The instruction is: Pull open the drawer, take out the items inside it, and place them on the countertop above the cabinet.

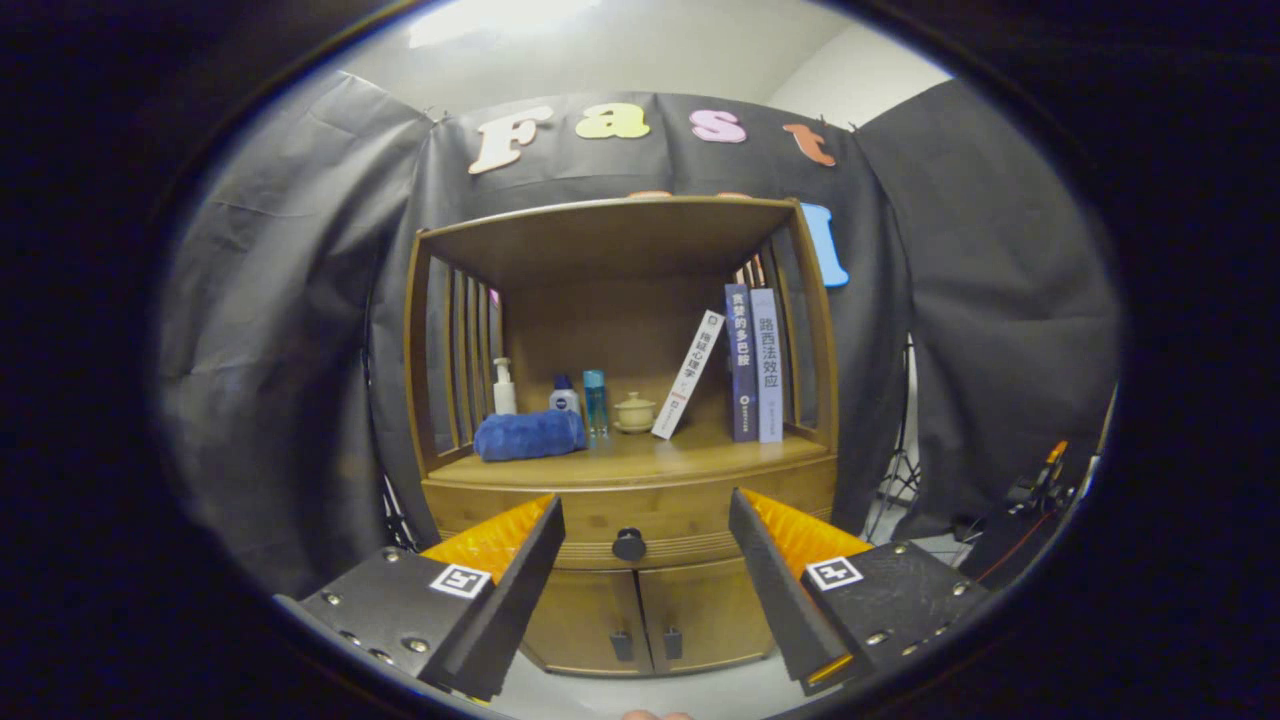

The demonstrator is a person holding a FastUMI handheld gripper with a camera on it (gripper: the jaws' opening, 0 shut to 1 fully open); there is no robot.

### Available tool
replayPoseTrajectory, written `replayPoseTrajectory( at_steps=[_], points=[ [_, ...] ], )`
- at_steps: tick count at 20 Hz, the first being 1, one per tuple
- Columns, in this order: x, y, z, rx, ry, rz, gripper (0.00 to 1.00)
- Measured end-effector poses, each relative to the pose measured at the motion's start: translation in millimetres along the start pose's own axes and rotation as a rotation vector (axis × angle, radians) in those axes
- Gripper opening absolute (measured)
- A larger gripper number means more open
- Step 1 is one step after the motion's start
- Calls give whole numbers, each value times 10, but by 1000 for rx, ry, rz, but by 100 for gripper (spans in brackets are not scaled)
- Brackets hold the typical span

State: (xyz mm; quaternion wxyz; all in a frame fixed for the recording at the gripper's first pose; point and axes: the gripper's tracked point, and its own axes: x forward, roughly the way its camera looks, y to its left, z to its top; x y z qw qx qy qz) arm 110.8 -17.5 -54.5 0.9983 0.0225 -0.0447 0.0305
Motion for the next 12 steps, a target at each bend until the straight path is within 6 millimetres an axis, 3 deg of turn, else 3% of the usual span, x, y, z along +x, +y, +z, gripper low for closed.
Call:
replayPoseTrajectory(
  at_steps=[4,7,10,12],
  points=[
    [403,1,-370,-23,-39,20,99],
    [714,16,-886,-110,24,41,99],
    [1043,197,-1316,-48,118,98,99],
    [1161,243,-1398,-63,121,109,99]
  ],
)
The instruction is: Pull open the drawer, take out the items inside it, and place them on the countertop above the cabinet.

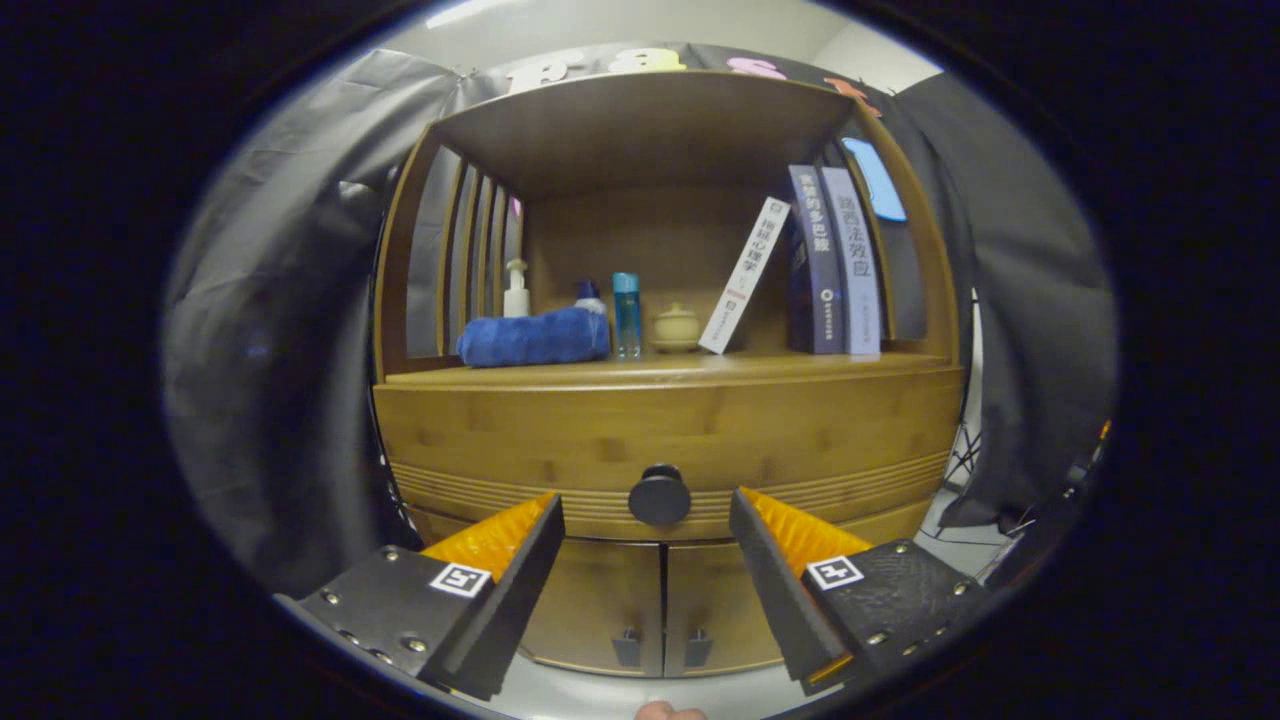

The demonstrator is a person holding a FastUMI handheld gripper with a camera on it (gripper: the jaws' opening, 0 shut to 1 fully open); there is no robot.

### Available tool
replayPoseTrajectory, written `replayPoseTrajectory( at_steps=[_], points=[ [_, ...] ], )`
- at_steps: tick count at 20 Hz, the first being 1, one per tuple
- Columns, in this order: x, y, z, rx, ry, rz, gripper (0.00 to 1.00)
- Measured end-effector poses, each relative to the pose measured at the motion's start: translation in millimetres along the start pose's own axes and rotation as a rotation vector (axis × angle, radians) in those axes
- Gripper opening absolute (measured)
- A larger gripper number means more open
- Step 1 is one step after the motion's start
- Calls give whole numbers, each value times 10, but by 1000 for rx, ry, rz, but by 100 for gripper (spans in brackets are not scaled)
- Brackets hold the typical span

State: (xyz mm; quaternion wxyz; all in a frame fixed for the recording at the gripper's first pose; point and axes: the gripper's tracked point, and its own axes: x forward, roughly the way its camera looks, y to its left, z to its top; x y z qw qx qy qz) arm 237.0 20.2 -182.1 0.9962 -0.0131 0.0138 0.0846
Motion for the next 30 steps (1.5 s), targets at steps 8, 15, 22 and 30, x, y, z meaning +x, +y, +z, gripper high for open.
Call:
replayPoseTrajectory(
  at_steps=[8,15,22,30],
  points=[
    [390,-16,-454,16,80,-21,99],
    [586,-75,-182,33,-15,-23,87],
    [604,-109,-143,48,-31,-80,38],
    [636,-82,-129,160,-12,37,39]
  ],
)
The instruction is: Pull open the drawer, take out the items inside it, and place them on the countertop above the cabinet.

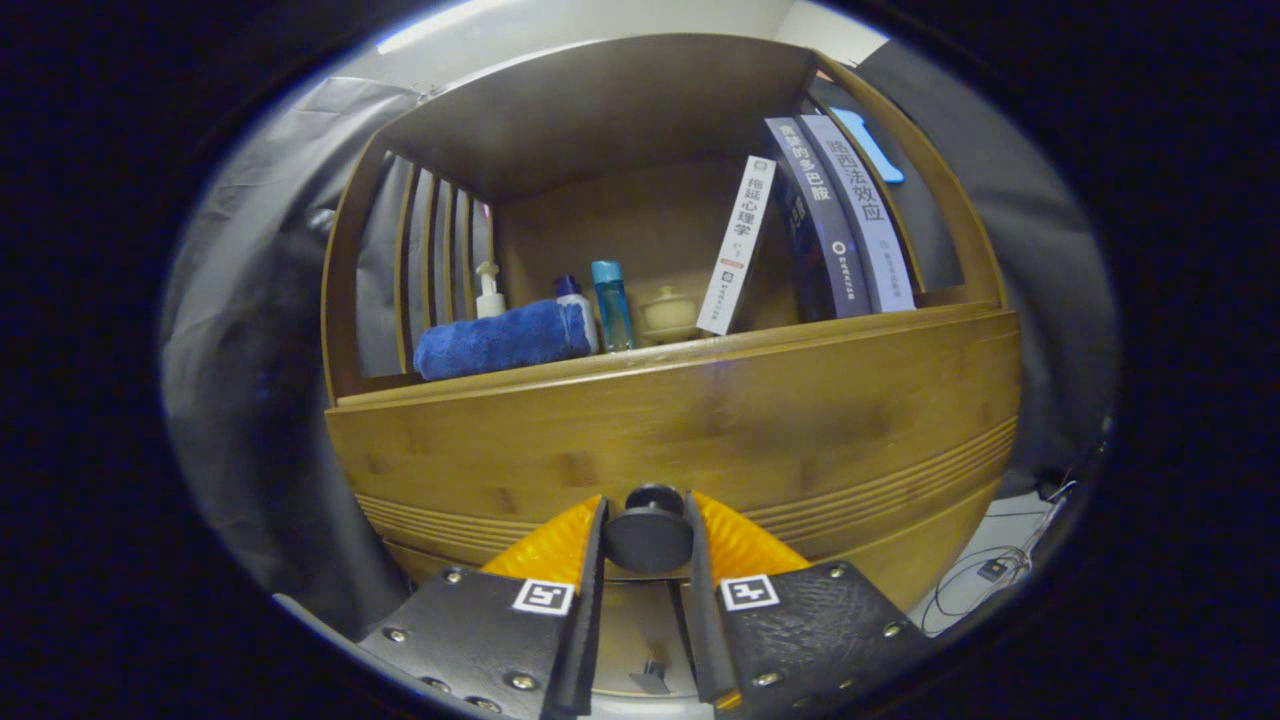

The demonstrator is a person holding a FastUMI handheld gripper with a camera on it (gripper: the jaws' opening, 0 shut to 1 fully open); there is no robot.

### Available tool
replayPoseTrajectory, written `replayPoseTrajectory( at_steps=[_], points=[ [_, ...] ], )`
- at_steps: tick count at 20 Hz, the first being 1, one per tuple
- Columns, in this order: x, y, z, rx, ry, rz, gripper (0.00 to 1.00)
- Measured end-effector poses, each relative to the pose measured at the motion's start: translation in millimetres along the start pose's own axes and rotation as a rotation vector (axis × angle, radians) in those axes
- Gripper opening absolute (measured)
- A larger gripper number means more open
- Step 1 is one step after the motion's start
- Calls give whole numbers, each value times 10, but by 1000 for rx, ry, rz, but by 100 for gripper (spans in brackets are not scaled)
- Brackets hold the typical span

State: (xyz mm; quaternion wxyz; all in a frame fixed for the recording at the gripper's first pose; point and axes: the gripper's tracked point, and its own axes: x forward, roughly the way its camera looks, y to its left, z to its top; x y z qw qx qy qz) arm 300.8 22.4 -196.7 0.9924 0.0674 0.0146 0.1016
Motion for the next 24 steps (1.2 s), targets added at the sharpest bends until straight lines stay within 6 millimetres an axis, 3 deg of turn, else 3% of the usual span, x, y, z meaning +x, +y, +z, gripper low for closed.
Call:
replayPoseTrajectory(
  at_steps=[2,5,18,20,24],
  points=[
    [-63,13,-10,17,16,-5,33],
    [-170,-6,-6,12,24,-35,33],
    [-1292,30,-53,26,28,-108,33],
    [-1500,28,-103,4,24,-128,23],
    [-1700,143,-169,-48,19,-116,23]
  ],
)
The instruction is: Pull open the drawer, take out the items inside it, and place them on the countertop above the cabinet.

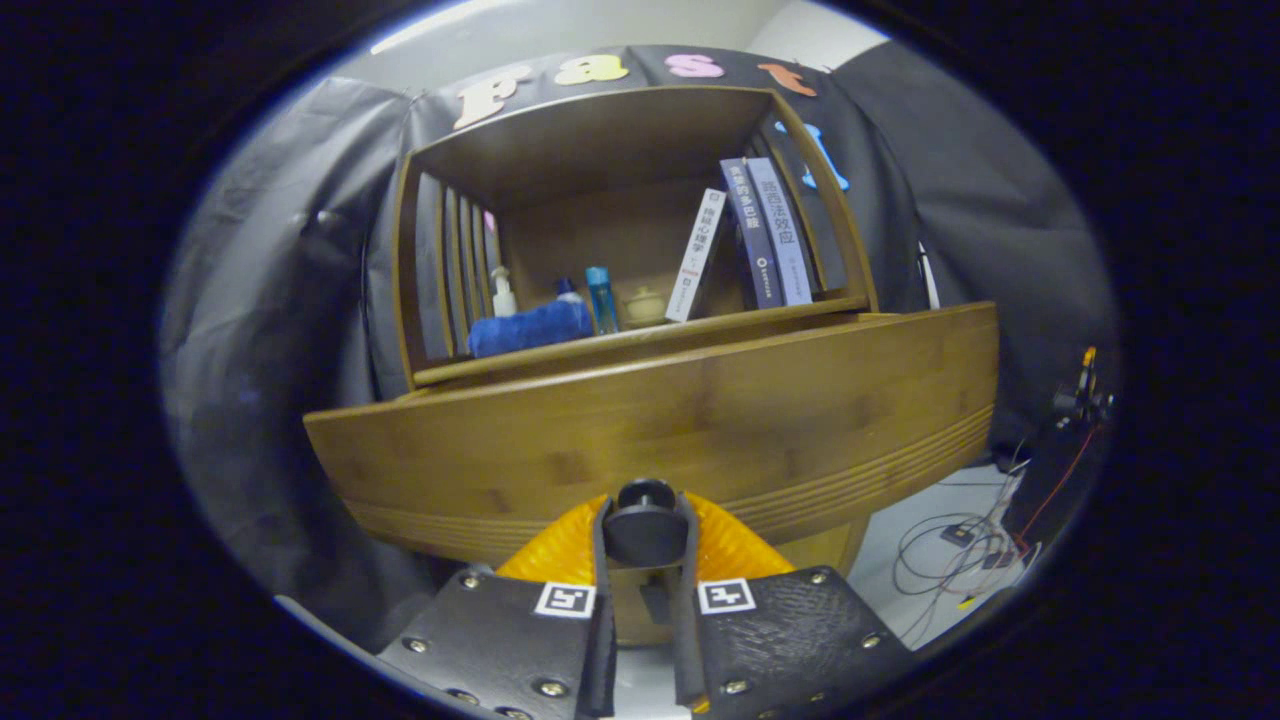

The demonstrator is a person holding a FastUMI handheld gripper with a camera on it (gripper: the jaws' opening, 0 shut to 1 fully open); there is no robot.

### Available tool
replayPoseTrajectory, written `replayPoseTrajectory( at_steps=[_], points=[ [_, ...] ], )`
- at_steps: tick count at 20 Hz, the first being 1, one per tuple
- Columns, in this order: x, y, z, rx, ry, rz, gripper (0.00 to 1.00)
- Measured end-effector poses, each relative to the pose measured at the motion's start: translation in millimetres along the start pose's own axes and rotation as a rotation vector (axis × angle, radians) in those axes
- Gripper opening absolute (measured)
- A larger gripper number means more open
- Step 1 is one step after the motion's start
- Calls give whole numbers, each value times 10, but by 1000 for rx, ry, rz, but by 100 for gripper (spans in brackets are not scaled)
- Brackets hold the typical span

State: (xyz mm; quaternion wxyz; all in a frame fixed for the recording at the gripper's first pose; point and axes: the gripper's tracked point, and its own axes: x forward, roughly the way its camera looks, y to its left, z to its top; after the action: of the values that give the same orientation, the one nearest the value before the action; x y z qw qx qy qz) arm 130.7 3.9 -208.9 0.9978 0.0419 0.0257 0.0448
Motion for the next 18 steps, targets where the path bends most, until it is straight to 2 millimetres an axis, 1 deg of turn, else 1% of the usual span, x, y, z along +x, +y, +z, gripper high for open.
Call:
replayPoseTrajectory(
  at_steps=[4,6,9,12,13,15,16,18],
  points=[
    [-121,2,-35,27,17,26,23],
    [-138,8,-29,-21,17,28,23],
    [-136,1,-48,18,28,37,23],
    [-134,-10,-50,13,46,30,23],
    [-160,-3,-67,17,62,34,24],
    [-195,0,-85,32,97,41,33],
    [-275,-13,-51,38,85,35,39],
    [-341,-118,-12,3,83,-10,51]
  ],
)
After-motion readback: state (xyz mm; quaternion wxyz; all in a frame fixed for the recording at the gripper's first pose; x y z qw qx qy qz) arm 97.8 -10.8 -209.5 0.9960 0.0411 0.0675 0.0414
